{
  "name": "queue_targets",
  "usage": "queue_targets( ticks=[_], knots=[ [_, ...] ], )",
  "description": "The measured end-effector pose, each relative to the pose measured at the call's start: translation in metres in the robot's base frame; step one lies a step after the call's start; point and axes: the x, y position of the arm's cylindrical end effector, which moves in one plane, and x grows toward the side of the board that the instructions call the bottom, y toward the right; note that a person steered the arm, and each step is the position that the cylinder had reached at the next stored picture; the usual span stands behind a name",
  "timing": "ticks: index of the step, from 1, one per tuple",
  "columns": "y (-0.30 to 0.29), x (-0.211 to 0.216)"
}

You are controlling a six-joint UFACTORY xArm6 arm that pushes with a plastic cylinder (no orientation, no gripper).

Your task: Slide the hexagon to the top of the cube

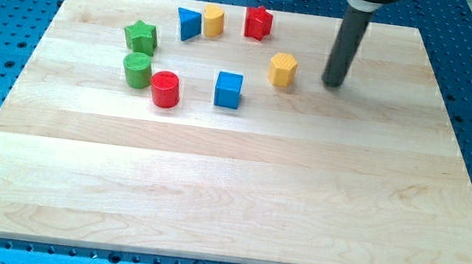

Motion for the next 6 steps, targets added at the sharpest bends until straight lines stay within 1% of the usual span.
queue_targets(
  ticks=[1, 2, 3, 4, 5, 6],
  knots=[
    [-0.057, 0.006],
    [-0.084, 0.013],
    [-0.051, 0.006],
    [0.037, 0.037],
    [0.086, 0.042],
    [0.105, 0.042]
  ],
)
